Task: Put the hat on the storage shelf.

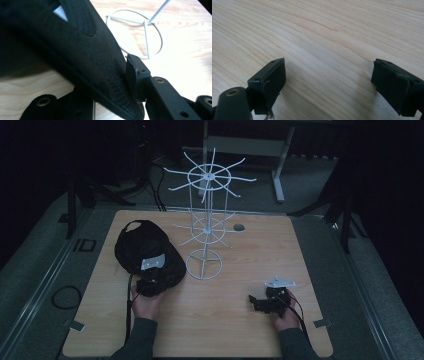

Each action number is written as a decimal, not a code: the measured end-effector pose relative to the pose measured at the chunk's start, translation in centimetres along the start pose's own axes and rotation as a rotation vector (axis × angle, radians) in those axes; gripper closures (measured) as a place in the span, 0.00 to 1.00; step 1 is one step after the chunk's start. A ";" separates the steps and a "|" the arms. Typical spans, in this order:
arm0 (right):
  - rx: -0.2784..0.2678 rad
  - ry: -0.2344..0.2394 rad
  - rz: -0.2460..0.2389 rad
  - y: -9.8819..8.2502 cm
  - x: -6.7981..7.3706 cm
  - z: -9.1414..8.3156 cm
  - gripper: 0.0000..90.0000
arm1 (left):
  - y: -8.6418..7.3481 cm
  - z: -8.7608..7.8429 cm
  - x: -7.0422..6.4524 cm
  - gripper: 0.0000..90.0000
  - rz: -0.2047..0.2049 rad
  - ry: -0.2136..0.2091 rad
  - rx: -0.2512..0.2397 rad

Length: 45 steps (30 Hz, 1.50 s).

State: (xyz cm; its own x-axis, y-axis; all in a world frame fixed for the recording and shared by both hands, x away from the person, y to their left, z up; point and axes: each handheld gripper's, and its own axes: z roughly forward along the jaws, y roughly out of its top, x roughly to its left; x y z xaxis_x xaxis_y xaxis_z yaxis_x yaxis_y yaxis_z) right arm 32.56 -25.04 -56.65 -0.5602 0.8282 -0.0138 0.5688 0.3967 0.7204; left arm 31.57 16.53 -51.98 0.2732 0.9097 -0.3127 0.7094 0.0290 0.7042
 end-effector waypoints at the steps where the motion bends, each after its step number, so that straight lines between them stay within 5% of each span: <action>1: 0.000 0.000 0.000 0.0 0.0 0.0 0.14 | 0.0 -0.2 0.2 0.80 0.001 -0.006 0.000; 13: 0.000 0.000 0.000 0.0 0.0 0.0 0.14 | 0.5 -2.0 0.9 0.96 -0.026 0.015 -0.071; 45: 0.000 0.000 -0.001 0.0 0.0 0.0 0.14 | 2.6 -4.8 1.4 0.96 0.043 0.100 -0.189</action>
State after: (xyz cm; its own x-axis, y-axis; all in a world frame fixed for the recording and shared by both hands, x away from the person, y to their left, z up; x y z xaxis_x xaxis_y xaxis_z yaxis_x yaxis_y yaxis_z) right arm 32.57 -25.04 -56.65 -0.5608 0.8278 -0.0147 0.5679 0.3976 0.7207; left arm 30.69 19.87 -47.47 0.2286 0.9480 -0.2216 0.5612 0.0577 0.8256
